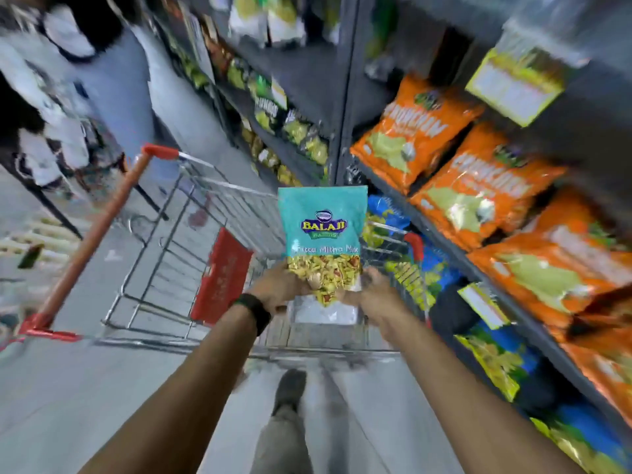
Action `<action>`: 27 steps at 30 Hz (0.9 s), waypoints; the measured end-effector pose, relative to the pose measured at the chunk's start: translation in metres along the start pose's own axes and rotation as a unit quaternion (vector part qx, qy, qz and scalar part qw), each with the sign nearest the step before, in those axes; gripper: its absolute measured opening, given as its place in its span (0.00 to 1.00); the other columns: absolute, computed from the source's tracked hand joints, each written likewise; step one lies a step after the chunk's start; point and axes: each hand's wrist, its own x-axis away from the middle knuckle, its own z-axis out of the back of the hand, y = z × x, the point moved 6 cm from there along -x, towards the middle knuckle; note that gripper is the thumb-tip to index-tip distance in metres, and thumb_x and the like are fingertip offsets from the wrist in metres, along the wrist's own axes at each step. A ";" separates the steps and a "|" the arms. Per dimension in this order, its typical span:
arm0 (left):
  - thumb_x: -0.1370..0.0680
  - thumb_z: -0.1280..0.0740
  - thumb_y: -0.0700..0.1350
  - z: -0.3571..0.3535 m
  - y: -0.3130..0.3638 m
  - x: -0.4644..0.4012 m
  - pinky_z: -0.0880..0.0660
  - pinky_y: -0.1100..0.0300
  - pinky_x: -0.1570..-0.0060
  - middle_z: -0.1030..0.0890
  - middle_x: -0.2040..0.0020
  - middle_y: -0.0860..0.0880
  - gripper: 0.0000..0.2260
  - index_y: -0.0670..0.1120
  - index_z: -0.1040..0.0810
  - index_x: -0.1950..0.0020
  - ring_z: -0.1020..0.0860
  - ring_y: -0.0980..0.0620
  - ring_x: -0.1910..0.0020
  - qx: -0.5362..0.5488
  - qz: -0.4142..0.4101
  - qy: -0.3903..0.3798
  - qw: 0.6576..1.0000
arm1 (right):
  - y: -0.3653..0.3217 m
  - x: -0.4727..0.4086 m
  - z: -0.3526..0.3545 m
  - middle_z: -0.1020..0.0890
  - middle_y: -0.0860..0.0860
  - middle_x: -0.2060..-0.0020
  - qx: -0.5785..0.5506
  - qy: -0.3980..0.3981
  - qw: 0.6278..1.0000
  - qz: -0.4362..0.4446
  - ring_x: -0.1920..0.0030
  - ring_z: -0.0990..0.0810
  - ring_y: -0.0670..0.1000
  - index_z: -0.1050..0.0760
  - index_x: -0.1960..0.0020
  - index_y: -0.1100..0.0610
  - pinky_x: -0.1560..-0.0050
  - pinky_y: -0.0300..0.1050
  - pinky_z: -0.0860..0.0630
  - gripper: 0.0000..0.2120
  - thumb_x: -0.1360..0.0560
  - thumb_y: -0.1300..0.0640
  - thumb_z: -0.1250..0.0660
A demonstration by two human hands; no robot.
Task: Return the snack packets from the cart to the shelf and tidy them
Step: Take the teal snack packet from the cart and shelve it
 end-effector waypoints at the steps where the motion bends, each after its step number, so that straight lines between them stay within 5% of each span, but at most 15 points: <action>1: 0.25 0.27 0.31 -0.007 0.024 0.021 0.19 0.66 0.52 0.11 0.47 0.48 0.20 0.38 0.21 0.33 0.14 0.59 0.53 0.022 -0.040 0.007 0.999 | -0.017 0.020 0.014 0.19 0.54 0.31 -0.009 0.008 0.999 0.032 0.31 0.20 0.58 0.28 0.26 0.58 0.30 0.58 0.22 0.35 0.29 0.62 0.19; 3: 0.26 0.26 0.31 -0.022 0.074 0.064 0.20 0.68 0.59 0.11 0.49 0.49 0.22 0.41 0.21 0.33 0.14 0.60 0.57 0.056 -0.117 0.018 0.991 | -0.052 0.059 0.045 0.15 0.53 0.37 -0.027 0.034 0.994 0.104 0.36 0.17 0.56 0.24 0.29 0.55 0.34 0.57 0.19 0.32 0.31 0.64 0.18; 7: 0.26 0.25 0.32 -0.054 0.179 0.124 0.20 0.66 0.57 0.12 0.45 0.51 0.22 0.47 0.22 0.35 0.14 0.59 0.53 0.089 -0.259 -0.017 0.962 | -0.128 0.135 0.115 0.12 0.36 0.58 -0.050 0.111 0.957 0.265 0.59 0.15 0.35 0.22 0.45 0.41 0.61 0.30 0.21 0.27 0.34 0.65 0.17; 10: 0.26 0.25 0.34 -0.078 0.263 0.147 0.17 0.60 0.50 0.12 0.44 0.53 0.21 0.51 0.21 0.37 0.14 0.55 0.46 0.070 -0.353 -0.055 0.931 | -0.185 0.183 0.166 0.12 0.35 0.52 -0.044 0.191 0.915 0.354 0.55 0.14 0.35 0.23 0.43 0.40 0.57 0.30 0.21 0.29 0.36 0.61 0.16; 13: 0.24 0.27 0.31 -0.111 0.339 0.150 0.17 0.57 0.43 0.14 0.37 0.47 0.24 0.46 0.24 0.31 0.15 0.50 0.40 0.056 -0.426 -0.109 0.896 | -0.231 0.209 0.217 0.12 0.42 0.47 -0.028 0.286 0.869 0.403 0.47 0.13 0.42 0.23 0.39 0.45 0.48 0.40 0.18 0.31 0.36 0.63 0.16; 17: 0.24 0.28 0.30 -0.162 0.418 0.118 0.19 0.55 0.37 0.17 0.33 0.44 0.27 0.46 0.27 0.26 0.19 0.46 0.32 0.018 -0.481 -0.140 0.865 | -0.270 0.215 0.272 0.13 0.37 0.48 -0.018 0.406 0.814 0.414 0.47 0.14 0.41 0.25 0.41 0.38 0.44 0.50 0.18 0.31 0.36 0.59 0.17; 19: 0.23 0.28 0.32 -0.188 0.446 0.097 0.27 0.44 0.27 0.23 0.26 0.43 0.31 0.46 0.31 0.22 0.26 0.43 0.25 -0.006 -0.474 -0.150 0.868 | -0.278 0.210 0.294 0.14 0.32 0.52 -0.025 0.453 0.798 0.398 0.49 0.15 0.37 0.27 0.43 0.37 0.46 0.49 0.19 0.29 0.36 0.58 0.18; 22: 0.24 0.28 0.31 -0.222 0.468 0.067 0.28 0.40 0.27 0.22 0.28 0.43 0.28 0.45 0.28 0.26 0.26 0.41 0.25 -0.019 -0.459 -0.174 0.871 | -0.283 0.197 0.318 0.17 0.32 0.55 -0.029 0.497 0.786 0.367 0.46 0.15 0.47 0.30 0.43 0.35 0.46 0.50 0.21 0.30 0.33 0.60 0.19; 25: 0.24 0.29 0.29 -0.249 0.470 0.047 0.21 0.53 0.34 0.16 0.38 0.49 0.24 0.50 0.24 0.33 0.21 0.44 0.31 -0.005 -0.459 -0.206 0.864 | -0.274 0.181 0.332 0.17 0.39 0.51 -0.026 0.523 0.784 0.335 0.43 0.16 0.52 0.30 0.37 0.42 0.49 0.47 0.24 0.29 0.30 0.62 0.21; 27: 0.24 0.27 0.33 -0.257 0.466 0.040 0.21 0.64 0.38 0.14 0.42 0.60 0.24 0.57 0.24 0.35 0.19 0.57 0.35 -0.007 -0.469 -0.225 0.854 | -0.267 0.175 0.334 0.17 0.41 0.48 -0.030 0.537 0.776 0.328 0.40 0.16 0.52 0.29 0.34 0.45 0.51 0.44 0.23 0.28 0.27 0.61 0.22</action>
